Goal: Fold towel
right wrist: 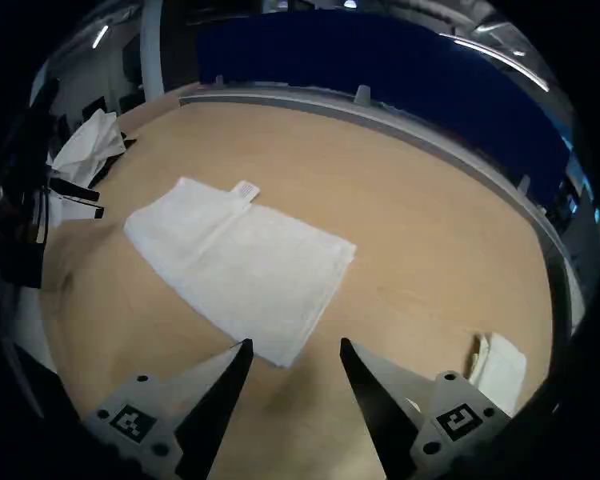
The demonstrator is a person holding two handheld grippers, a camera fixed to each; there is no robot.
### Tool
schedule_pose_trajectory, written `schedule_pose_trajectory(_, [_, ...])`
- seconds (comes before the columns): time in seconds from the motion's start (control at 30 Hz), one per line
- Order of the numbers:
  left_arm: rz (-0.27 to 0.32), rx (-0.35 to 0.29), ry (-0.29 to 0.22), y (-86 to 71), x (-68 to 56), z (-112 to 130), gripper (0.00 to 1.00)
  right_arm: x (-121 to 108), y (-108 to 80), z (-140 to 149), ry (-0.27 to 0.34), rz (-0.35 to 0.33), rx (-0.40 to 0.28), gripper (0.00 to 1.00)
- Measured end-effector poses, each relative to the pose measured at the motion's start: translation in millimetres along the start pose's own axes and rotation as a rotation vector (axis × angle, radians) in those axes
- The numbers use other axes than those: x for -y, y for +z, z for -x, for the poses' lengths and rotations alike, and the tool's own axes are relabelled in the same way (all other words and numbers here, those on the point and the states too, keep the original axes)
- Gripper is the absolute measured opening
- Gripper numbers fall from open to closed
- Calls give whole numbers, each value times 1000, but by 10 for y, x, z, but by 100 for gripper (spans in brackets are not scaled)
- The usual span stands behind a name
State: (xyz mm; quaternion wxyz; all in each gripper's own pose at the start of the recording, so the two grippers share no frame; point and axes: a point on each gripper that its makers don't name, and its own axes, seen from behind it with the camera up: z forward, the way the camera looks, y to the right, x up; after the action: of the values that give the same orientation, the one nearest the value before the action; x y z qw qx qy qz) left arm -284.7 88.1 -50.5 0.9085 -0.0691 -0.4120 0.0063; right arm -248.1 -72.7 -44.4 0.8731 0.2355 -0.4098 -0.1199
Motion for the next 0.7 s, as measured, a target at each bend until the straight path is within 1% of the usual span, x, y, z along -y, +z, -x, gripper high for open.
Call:
schedule_pose_trajectory(0.27, [-26,1,-33,-191,67,123,94,69,36,60,-28,-19,19,84])
schedule_pose_trajectory(0.33, [-32,0,-39,-244,89,148,94,84,48,79,-38,-25,25,82])
schedule_pose_trajectory(0.7, [-59,-6,-76,-513,234,245,94,130,145,188,-80,-55,65,53])
